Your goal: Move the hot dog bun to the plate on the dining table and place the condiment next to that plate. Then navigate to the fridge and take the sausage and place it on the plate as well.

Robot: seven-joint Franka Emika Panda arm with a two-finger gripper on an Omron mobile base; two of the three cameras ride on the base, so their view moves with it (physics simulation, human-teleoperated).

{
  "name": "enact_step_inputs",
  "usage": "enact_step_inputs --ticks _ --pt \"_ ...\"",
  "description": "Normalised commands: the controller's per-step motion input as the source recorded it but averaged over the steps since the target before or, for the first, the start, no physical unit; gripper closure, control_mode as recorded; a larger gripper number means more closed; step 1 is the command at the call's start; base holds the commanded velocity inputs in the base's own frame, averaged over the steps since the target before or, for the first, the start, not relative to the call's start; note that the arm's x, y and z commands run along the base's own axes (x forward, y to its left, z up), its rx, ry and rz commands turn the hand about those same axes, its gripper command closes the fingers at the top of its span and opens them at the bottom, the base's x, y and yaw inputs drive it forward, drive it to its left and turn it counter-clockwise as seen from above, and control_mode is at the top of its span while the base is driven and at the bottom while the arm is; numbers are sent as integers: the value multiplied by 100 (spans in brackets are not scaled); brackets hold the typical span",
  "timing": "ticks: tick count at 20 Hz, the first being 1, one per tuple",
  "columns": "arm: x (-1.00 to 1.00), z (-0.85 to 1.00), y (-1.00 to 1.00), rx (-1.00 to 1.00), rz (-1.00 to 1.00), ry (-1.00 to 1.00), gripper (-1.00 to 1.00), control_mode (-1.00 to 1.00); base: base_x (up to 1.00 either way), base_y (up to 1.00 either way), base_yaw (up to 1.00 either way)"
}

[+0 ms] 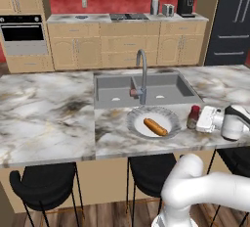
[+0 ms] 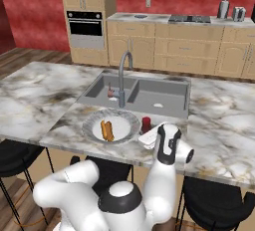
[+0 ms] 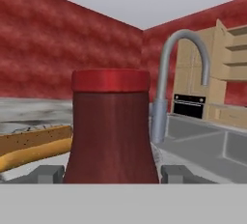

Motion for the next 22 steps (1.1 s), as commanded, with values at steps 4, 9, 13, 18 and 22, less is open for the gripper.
enact_step_inputs --ticks 4,9,13,18,22 --pt "30 -29 0 0 2 0 100 -100 0 0 0" --pt "27 -31 0 0 7 0 100 -100 0 0 0" --pt "14 -36 0 0 8 0 100 -100 0 0 0" --pt "0 -29 -2 0 8 -6 -100 -100 0 0 0" --pt "0 -11 0 0 2 -6 -100 -100 0 0 0"
